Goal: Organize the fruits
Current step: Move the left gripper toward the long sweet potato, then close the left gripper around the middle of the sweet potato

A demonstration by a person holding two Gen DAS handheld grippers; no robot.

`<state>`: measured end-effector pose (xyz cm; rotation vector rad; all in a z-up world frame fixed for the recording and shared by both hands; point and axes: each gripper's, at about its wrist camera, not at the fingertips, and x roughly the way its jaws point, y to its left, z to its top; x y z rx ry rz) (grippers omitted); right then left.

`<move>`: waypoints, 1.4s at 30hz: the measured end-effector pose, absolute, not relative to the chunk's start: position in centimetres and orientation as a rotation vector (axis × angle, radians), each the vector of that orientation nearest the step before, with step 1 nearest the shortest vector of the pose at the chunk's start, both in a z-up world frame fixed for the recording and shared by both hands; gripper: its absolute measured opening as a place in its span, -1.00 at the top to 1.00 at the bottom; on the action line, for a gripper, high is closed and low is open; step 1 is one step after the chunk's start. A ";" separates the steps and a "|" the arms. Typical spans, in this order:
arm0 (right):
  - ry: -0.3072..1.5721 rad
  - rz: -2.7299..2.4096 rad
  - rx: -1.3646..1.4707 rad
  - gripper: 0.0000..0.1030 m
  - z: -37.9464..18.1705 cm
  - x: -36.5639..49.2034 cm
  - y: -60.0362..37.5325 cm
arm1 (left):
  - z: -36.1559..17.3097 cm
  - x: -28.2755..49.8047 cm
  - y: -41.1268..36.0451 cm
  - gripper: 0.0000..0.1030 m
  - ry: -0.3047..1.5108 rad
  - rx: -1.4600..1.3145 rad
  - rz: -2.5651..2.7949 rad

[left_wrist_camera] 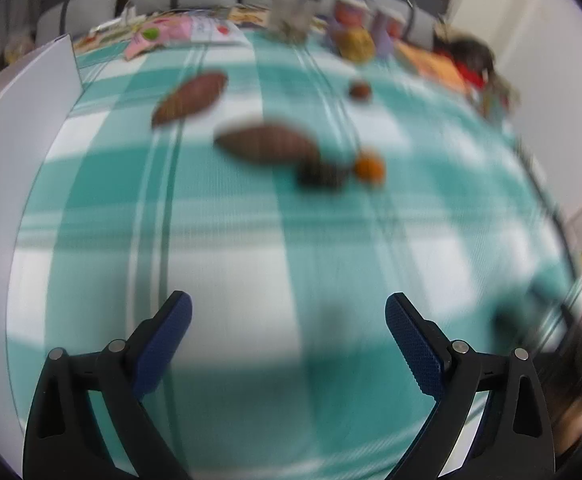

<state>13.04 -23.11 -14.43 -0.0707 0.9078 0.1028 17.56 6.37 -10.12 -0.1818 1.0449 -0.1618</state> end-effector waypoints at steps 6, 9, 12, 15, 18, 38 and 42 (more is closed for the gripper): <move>0.908 0.103 -0.070 -1.00 -14.4 13.0 -23.1 | -9.6 28.2 9.2 -0.88 1.196 -0.520 -0.094; 0.907 0.104 -0.070 -1.00 -14.4 13.0 -23.1 | -11.9 30.3 9.2 -0.65 1.260 -0.546 -0.021; 0.908 0.103 -0.070 -1.00 -14.4 13.0 -23.1 | -12.8 30.5 9.1 -0.18 1.252 -0.554 0.015; 0.908 0.103 -0.070 -1.00 -14.5 13.1 -23.1 | -12.4 30.0 8.8 -0.08 1.233 -0.513 0.003; 0.908 0.103 -0.070 -1.00 -14.4 13.0 -23.1 | -11.7 29.2 9.7 0.03 1.212 -0.474 -0.009; 0.906 0.102 -0.071 -1.00 -14.5 13.0 -23.0 | -9.4 16.6 9.5 -0.58 1.143 -0.129 -0.280; 0.906 0.102 -0.071 -1.00 -14.5 13.0 -23.0 | -9.6 18.0 7.7 -0.54 1.103 -0.058 -0.270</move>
